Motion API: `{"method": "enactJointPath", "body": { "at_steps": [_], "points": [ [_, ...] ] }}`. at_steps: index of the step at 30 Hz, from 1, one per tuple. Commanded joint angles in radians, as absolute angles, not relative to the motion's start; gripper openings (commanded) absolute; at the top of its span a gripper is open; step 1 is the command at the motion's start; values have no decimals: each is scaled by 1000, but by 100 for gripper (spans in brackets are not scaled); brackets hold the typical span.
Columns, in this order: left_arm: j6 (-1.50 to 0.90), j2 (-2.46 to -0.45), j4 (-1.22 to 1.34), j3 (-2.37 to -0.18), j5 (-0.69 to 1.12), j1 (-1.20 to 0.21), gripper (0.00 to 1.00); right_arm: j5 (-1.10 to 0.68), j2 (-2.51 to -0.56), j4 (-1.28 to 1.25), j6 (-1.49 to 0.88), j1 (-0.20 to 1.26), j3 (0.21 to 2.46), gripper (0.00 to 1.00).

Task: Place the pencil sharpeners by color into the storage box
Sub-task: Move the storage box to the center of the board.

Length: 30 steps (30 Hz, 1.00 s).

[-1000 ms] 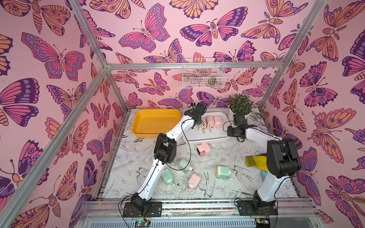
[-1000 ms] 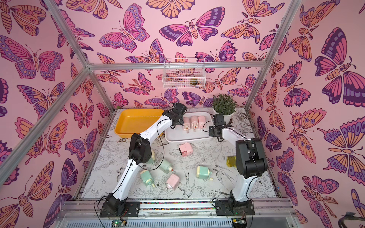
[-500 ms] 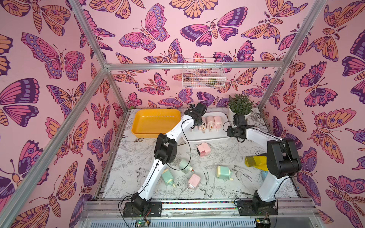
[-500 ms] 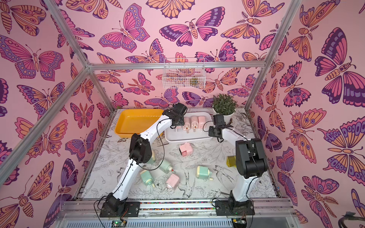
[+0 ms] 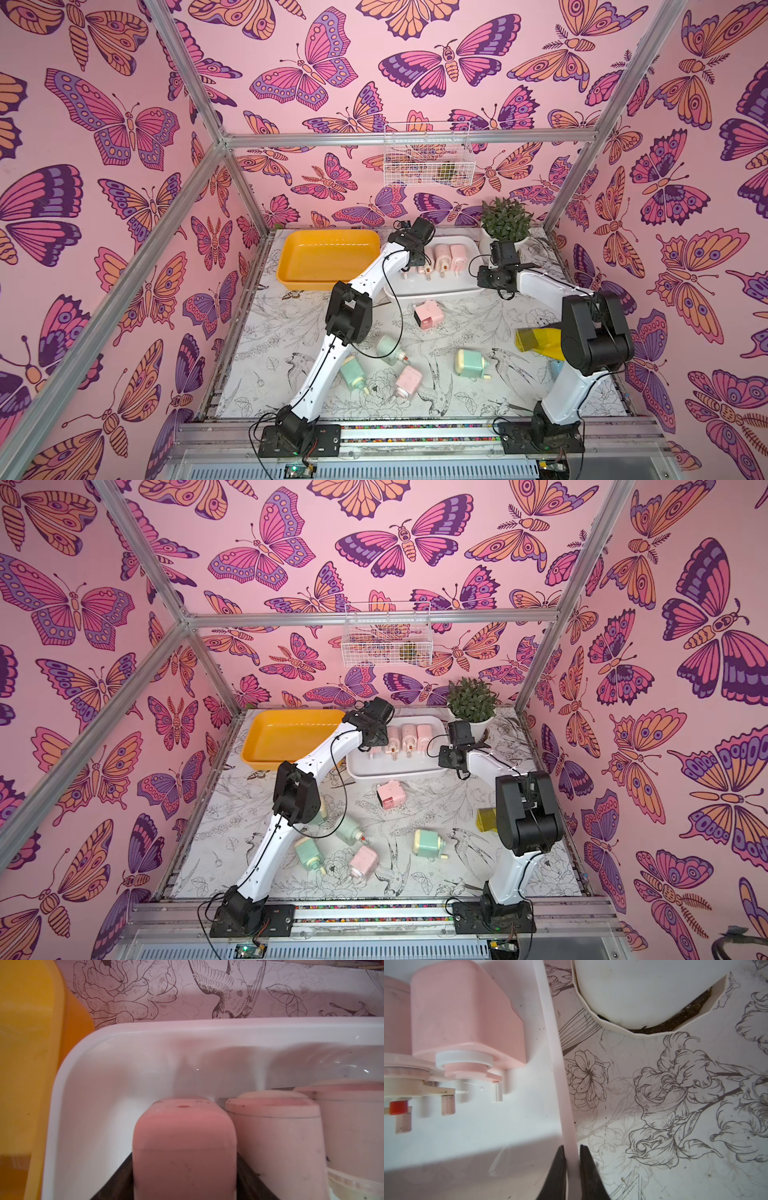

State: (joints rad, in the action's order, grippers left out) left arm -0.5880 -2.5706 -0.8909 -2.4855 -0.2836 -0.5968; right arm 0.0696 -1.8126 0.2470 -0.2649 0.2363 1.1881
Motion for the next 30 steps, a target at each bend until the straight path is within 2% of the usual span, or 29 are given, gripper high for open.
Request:
{"method": "enactJointPath", "body": {
  "at_steps": [1, 7, 10, 14, 16, 22, 24, 25, 30],
  "points": [
    [-591, -2605, -903, -2499, -288, -596, 24, 34, -1789, 231, -275, 255, 1180, 0],
    [-589, -2618, -902, -2505, -293, -591, 27, 33, -1783, 234, -275, 255, 1180, 0],
    [-578, -2633, -901, -2532, -290, -589, 36, 28, -1781, 234, -276, 255, 1178, 2],
    [-551, -2637, -902, -2565, -301, -587, 51, 16, -1779, 235, -285, 256, 1175, 18],
    [-541, -2623, -902, -2564, -307, -586, 58, 13, -1777, 233, -287, 259, 1173, 22],
    [-497, -2546, -903, -2526, -355, -585, 68, 16, -1765, 234, -290, 263, 1174, 29],
    [-499, -2518, -903, -2493, -369, -584, 78, 21, -1758, 236, -289, 263, 1175, 33],
    [-503, -2506, -902, -2477, -369, -584, 98, 26, -1756, 239, -288, 264, 1176, 35],
    [-508, -2494, -904, -2461, -332, -584, 100, 39, -1746, 249, -284, 264, 1174, 39]
  ]
}}
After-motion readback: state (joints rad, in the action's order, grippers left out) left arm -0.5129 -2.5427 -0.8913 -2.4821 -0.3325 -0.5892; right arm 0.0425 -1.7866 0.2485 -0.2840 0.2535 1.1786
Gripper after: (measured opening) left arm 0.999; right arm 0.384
